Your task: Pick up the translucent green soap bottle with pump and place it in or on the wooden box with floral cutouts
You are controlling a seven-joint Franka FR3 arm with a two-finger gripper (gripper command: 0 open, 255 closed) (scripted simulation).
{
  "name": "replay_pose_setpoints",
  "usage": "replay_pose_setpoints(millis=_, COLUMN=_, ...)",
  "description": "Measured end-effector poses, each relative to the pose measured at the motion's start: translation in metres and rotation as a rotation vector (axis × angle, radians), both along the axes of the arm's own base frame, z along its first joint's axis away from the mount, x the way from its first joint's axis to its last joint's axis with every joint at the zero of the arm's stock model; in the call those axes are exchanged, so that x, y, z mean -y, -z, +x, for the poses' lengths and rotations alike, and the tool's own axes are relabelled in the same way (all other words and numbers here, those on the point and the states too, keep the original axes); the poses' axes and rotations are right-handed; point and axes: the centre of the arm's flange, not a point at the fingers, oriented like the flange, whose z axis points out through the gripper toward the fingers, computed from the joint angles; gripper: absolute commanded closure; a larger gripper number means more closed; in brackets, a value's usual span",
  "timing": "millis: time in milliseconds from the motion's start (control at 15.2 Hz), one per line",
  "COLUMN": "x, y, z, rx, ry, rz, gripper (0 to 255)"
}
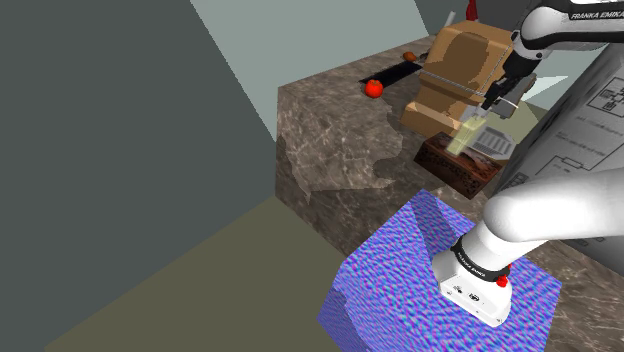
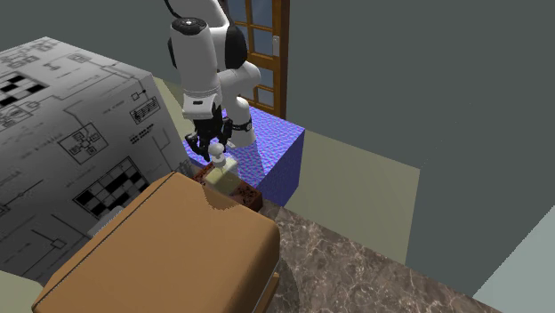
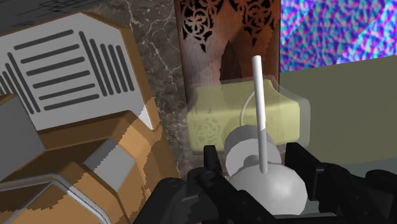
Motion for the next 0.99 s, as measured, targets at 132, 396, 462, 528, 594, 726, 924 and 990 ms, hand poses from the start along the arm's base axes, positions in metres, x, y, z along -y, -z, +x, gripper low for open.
replay_pose_setpoints(millis=132, x=0.0, y=0.0, z=0.0, rx=0.001, ry=0.0, rz=-0.001, gripper=255)
replay_pose_setpoints(millis=396, x=0.0, y=0.001, z=0.0, rx=0.0, ry=0.0, rz=0.0, gripper=0)
replay_pose_setpoints(millis=462, x=0.0, y=0.001, z=0.0, rx=-0.001, ry=0.0, rz=0.0, gripper=0)
replay_pose_setpoints(millis=528, x=0.0, y=0.001, z=0.0, rx=-0.001, ry=0.0, rz=0.001, gripper=0)
replay_pose_setpoints(millis=594, x=0.0, y=0.002, z=0.0, rx=-0.001, ry=0.0, rz=0.001, gripper=0)
replay_pose_setpoints(millis=726, x=0.0, y=0.002, z=0.0, rx=-0.001, ry=0.0, rz=0.001, gripper=0)
replay_pose_setpoints(millis=924, x=-0.003, y=-0.028, z=-0.002, rx=0.0, ry=0.0, rz=0.0, gripper=0)
replay_pose_setpoints(millis=990, x=-0.004, y=-0.037, z=-0.002, rx=0.0, ry=0.0, rz=0.0, gripper=0)
